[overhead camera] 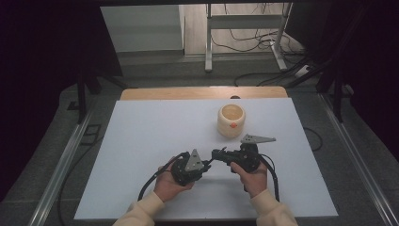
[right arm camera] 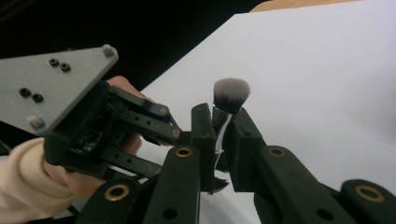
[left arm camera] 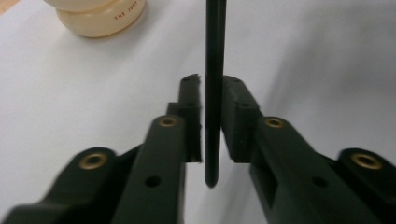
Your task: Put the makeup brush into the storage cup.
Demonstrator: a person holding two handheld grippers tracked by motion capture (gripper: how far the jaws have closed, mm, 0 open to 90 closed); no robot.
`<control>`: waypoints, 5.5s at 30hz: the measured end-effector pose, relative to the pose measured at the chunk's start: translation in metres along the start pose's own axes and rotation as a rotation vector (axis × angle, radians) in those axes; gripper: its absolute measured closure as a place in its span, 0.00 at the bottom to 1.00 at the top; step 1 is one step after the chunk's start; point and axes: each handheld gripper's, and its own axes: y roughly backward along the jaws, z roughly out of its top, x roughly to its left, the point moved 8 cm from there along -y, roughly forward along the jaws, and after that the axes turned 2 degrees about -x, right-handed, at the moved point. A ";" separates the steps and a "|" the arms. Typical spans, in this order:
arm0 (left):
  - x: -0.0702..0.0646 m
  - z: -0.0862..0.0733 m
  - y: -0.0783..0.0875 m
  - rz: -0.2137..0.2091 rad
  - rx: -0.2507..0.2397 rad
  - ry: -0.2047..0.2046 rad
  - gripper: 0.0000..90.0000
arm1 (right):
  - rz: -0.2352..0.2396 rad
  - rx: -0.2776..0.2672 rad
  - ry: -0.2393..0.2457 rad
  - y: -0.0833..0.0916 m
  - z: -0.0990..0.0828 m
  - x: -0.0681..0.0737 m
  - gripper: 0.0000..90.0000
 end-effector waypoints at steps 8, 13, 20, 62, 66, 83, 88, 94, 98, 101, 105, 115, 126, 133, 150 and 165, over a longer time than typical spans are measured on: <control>0.003 -0.002 0.003 0.021 -0.004 0.055 0.43 | -0.025 -0.009 0.025 0.005 0.003 -0.003 0.91; 0.007 -0.002 0.011 0.015 -0.035 0.120 0.28 | -0.034 -0.010 0.035 0.008 0.003 -0.004 0.91; 0.014 -0.003 0.022 0.035 -0.052 0.171 0.17 | -0.045 -0.021 0.049 0.011 0.006 -0.006 0.91; 0.059 -0.078 0.089 0.200 -0.029 0.348 0.12 | -0.074 -0.064 0.065 0.026 0.015 -0.011 0.91; 0.059 -0.085 0.093 0.208 -0.023 0.356 0.13 | -0.077 -0.069 0.064 0.027 0.016 -0.012 0.91; 0.060 -0.098 0.101 0.223 -0.018 0.382 0.13 | -0.090 -0.095 0.063 0.035 0.022 -0.015 0.91; 0.059 -0.097 0.099 0.221 -0.016 0.374 0.13 | -0.090 -0.109 0.064 0.039 0.026 -0.014 0.91; 0.059 -0.097 0.099 0.212 -0.020 0.378 0.13 | -0.089 -0.131 0.070 0.044 0.034 -0.013 0.91; 0.060 -0.097 0.100 0.211 -0.024 0.384 0.13 | -0.091 -0.147 0.071 0.048 0.039 -0.013 0.91; 0.060 -0.097 0.100 0.210 -0.023 0.384 0.13 | -0.092 -0.160 0.071 0.050 0.043 -0.014 0.91; 0.060 -0.097 0.099 0.209 -0.022 0.384 0.13 | -0.093 -0.175 0.073 0.054 0.048 -0.014 0.91; 0.060 -0.097 0.099 0.208 -0.021 0.377 0.13 | -0.097 -0.204 0.086 0.059 0.059 -0.013 0.91; 0.058 -0.095 0.098 0.203 -0.021 0.375 0.13 | -0.104 -0.241 0.095 0.066 0.072 -0.014 0.91; 0.059 -0.095 0.099 0.206 -0.021 0.375 0.13 | -0.109 -0.253 0.098 0.069 0.077 -0.016 0.91; 0.059 -0.096 0.098 0.210 -0.018 0.374 0.13 | -0.141 -0.291 0.101 0.083 0.089 -0.026 0.91; 0.057 -0.096 0.096 0.206 -0.010 0.372 0.14 | -0.155 -0.325 0.095 0.089 0.101 -0.033 0.91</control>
